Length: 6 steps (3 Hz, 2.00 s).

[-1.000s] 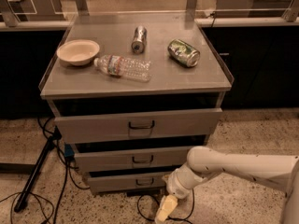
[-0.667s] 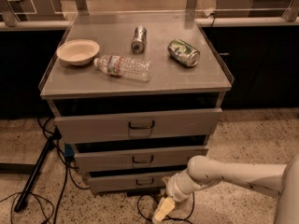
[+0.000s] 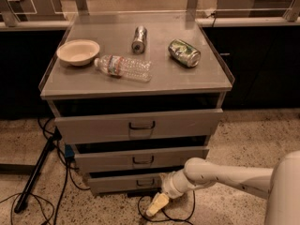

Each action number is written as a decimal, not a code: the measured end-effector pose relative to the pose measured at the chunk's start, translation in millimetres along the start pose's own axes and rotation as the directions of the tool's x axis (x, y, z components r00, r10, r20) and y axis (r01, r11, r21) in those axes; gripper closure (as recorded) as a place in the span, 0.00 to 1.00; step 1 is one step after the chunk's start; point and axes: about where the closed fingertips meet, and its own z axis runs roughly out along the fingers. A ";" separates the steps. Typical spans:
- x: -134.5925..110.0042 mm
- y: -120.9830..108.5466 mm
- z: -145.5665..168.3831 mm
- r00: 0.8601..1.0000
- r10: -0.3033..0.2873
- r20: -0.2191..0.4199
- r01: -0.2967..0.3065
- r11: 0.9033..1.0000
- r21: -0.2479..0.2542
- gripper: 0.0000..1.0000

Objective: Open bottom drawer

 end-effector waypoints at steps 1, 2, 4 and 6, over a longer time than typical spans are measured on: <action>1.8 1.8 2.3 1.000 -0.012 0.000 0.012 1.000 -0.002 0.00; 11.0 -6.2 13.9 1.000 -0.018 0.005 0.018 1.000 0.023 0.00; 30.2 -32.0 21.5 1.000 -0.012 0.009 0.012 0.997 0.072 0.00; 35.1 -60.7 40.5 1.000 0.000 0.016 -0.001 0.998 0.067 0.00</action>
Offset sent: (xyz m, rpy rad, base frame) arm 0.0104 -0.0047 -0.0417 -0.0156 -0.0675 -0.0267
